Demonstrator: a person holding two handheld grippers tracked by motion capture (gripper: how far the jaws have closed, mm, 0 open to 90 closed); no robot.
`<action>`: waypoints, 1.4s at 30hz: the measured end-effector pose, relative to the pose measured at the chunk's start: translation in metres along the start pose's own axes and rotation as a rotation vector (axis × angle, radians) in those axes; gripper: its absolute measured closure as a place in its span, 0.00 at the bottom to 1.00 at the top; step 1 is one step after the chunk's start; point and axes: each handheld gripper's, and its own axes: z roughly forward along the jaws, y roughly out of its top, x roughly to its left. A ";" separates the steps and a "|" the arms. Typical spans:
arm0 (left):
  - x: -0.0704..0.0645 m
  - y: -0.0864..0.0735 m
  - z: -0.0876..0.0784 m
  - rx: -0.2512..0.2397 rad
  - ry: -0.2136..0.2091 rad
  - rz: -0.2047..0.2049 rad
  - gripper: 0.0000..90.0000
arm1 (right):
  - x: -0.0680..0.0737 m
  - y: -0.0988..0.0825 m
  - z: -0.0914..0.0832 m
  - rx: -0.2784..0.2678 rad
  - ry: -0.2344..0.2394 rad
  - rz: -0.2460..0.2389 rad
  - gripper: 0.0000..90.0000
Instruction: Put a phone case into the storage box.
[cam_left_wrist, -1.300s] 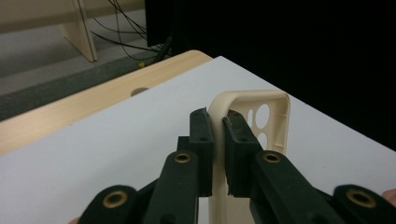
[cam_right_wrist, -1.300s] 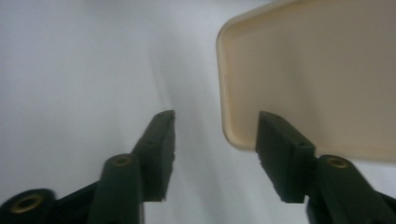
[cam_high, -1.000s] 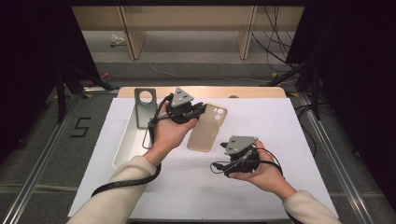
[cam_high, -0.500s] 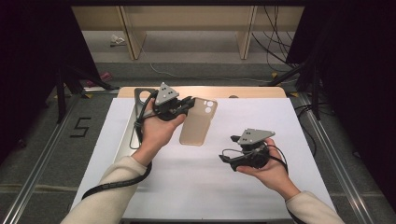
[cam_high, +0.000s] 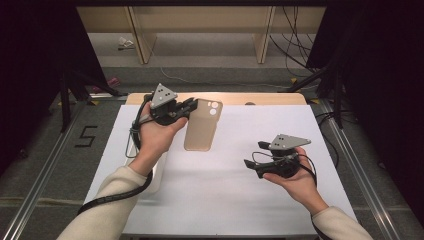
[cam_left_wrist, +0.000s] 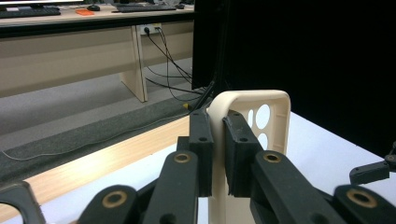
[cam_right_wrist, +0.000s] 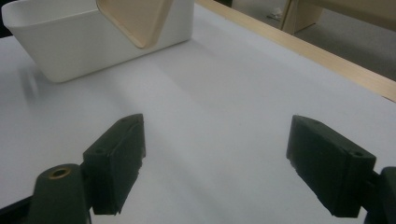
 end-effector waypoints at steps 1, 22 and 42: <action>0.001 0.001 -0.002 -0.001 0.000 -0.003 0.92 | 0.000 0.000 0.000 -0.003 -0.003 0.003 0.23; 0.032 0.006 -0.029 -0.030 0.032 -0.035 0.92 | -0.006 -0.005 -0.004 -0.022 -0.037 0.046 0.22; 0.060 0.011 -0.050 -0.036 0.063 -0.049 0.92 | -0.009 -0.006 -0.004 -0.029 -0.046 0.065 0.22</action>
